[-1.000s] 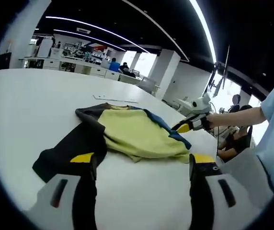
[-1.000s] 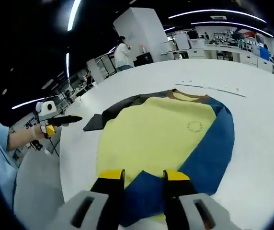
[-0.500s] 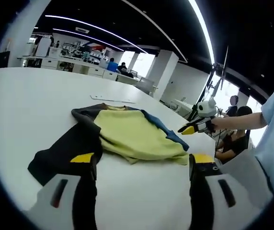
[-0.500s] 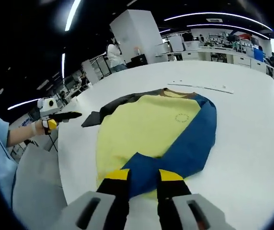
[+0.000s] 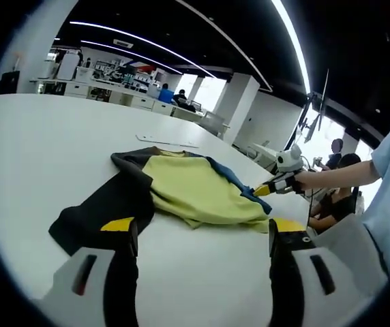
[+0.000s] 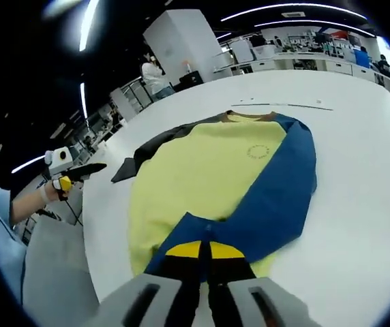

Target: Fold the garment on the visible template until the final outline fits inside the template.

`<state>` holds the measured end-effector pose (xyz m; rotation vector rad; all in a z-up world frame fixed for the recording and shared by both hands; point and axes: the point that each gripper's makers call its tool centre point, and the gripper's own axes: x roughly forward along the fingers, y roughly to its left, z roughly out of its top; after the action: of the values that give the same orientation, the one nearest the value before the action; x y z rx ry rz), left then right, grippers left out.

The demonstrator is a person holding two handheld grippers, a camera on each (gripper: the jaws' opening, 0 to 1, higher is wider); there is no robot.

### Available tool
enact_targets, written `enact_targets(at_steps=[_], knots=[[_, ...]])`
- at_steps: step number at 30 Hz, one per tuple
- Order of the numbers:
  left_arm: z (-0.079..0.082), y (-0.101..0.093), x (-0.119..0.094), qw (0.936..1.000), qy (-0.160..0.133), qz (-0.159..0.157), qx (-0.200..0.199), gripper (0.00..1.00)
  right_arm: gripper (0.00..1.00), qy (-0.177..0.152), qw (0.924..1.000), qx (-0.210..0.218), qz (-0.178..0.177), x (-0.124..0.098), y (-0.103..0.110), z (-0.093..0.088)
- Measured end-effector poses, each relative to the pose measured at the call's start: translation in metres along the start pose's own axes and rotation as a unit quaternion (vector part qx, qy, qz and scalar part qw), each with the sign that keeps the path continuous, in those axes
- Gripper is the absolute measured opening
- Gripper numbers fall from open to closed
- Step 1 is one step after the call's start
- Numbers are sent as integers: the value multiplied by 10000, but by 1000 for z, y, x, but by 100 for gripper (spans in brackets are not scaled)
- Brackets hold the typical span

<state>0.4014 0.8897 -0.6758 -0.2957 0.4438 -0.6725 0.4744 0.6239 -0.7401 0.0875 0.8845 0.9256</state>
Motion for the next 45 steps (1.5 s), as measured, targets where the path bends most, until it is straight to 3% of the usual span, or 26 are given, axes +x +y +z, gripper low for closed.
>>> enact_targets(at_steps=[9,11,13,15,25,28,31,45], knots=[[2,-1,3,10000,-10,-20,38,76,0,-152,9999,43,-31,-14,-4,4],[2,-1,5,9999,37,-16,121,76,0,-182,9998,-26,-97,-19,-6,6],[0,1,5,9985,202,87,493,77,0,-216,9996,-90,-161,-29,-10,7],[0,-2,8,9985,205,54,502,76,0,-320,9992,-15,-249,-43,-18,10],[4,-4,18,9979,170,17,617,75,0,-714,9910,304,-1091,-114,-78,6],[9,-1,19,9982,119,32,590,75,0,-725,9881,382,-1303,-130,-95,0],[15,3,19,9983,54,90,577,74,0,-634,9819,438,-1730,-147,-118,-11],[29,22,21,9983,-67,337,471,74,0,-603,9615,815,-2555,-180,-197,-19]])
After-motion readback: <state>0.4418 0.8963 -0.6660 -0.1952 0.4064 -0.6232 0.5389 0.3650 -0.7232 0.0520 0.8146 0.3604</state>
